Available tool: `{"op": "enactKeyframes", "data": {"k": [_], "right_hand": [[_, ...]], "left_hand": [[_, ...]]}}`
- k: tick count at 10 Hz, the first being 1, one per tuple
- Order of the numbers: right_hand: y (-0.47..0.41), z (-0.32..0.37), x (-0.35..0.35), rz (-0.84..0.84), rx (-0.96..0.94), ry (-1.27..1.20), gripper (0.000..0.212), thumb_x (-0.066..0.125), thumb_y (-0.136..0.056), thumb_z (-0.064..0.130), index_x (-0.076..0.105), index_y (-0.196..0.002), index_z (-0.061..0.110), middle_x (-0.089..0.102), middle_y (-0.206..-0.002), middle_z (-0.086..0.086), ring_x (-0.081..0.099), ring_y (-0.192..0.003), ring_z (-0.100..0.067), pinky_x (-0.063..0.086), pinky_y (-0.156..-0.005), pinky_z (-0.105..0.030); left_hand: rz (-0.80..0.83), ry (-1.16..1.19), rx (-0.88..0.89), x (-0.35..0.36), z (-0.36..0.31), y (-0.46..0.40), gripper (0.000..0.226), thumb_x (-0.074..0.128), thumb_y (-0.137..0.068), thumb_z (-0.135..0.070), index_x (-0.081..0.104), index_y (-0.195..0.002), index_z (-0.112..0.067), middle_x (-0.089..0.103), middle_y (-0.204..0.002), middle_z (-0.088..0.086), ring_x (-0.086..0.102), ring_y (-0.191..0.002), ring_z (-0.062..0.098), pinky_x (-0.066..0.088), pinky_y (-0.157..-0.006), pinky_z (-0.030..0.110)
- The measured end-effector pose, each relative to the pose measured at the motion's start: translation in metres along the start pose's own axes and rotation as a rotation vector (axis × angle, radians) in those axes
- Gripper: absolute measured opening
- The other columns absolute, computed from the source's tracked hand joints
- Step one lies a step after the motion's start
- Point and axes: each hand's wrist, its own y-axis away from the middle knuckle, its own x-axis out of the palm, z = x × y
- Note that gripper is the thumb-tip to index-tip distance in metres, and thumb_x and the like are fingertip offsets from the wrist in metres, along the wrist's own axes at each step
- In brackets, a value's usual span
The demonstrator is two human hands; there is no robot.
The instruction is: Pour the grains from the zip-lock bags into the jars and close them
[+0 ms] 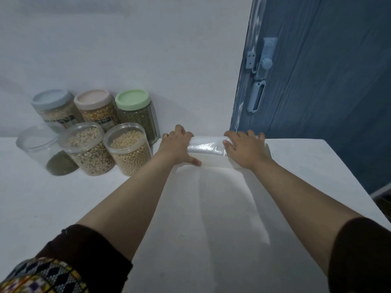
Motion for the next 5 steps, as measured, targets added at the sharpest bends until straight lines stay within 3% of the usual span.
{"op": "enactKeyframes", "data": {"k": [2, 4, 5], "right_hand": [[-0.004, 0.001, 0.004, 0.009, 0.011, 0.035, 0.046, 0.02, -0.104, 0.051, 0.038, -0.14, 0.029, 0.047, -0.142, -0.002, 0.04, -0.13, -0.027, 0.022, -0.109, -0.055], [-0.004, 0.0, -0.002, -0.041, -0.013, 0.067, 0.048, 0.024, -0.102, 0.053, 0.04, -0.141, 0.029, 0.045, -0.146, -0.002, 0.035, -0.134, -0.03, 0.016, -0.112, -0.056], [0.0, 0.003, -0.009, -0.088, -0.008, 0.011, 0.052, 0.025, -0.102, 0.055, 0.035, -0.147, 0.03, 0.042, -0.15, -0.001, 0.033, -0.137, -0.03, 0.013, -0.114, -0.057]], "left_hand": [[-0.144, -0.005, -0.013, 0.005, 0.0, -0.001, 0.1, 0.071, -0.065, -0.073, 0.032, -0.144, -0.027, 0.043, -0.136, 0.002, 0.039, -0.129, 0.025, 0.029, -0.107, 0.043], [-0.224, 0.035, -0.017, 0.01, -0.001, 0.006, 0.091, 0.07, -0.068, -0.07, 0.035, -0.141, -0.029, 0.039, -0.141, 0.004, 0.033, -0.134, 0.026, 0.022, -0.109, 0.044], [-0.26, 0.043, -0.024, 0.01, -0.007, 0.012, 0.095, 0.066, -0.072, -0.071, 0.027, -0.148, -0.029, 0.032, -0.15, 0.006, 0.025, -0.141, 0.028, 0.017, -0.114, 0.047]]}}
